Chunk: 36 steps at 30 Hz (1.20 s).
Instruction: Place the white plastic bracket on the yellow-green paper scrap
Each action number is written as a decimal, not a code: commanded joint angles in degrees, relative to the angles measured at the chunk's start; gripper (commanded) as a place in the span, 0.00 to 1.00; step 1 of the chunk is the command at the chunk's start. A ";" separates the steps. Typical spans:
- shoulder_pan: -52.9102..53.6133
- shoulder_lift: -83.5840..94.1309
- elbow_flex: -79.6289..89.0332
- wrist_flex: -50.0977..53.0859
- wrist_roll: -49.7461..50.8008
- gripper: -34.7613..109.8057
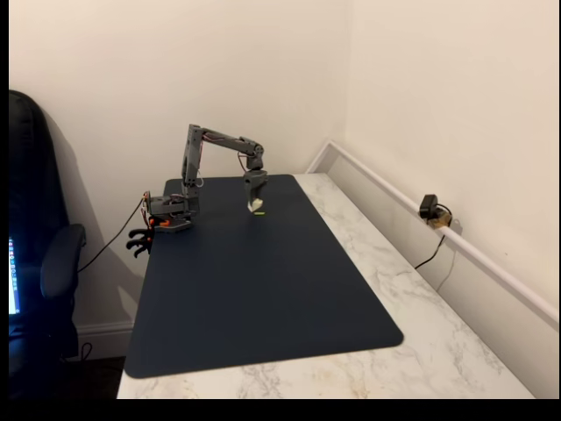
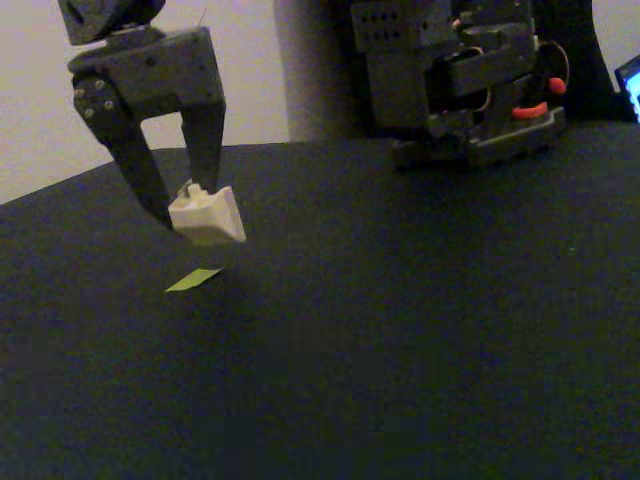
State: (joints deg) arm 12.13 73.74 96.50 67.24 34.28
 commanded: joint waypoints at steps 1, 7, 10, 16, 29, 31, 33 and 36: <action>1.67 0.44 -4.92 0.62 -0.18 0.24; 1.76 -1.05 -7.47 1.58 -1.49 0.31; 1.49 -0.70 -7.56 2.37 -2.11 0.43; -0.70 2.46 -7.29 4.31 -1.58 0.51; -8.17 17.49 -8.09 12.92 -1.41 0.46; -10.46 19.60 -7.73 13.10 -0.53 0.41; -13.10 21.88 -6.68 12.92 0.26 0.36; -17.14 24.79 -5.36 12.66 1.23 0.30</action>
State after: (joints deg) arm -1.23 92.02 90.97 79.45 34.10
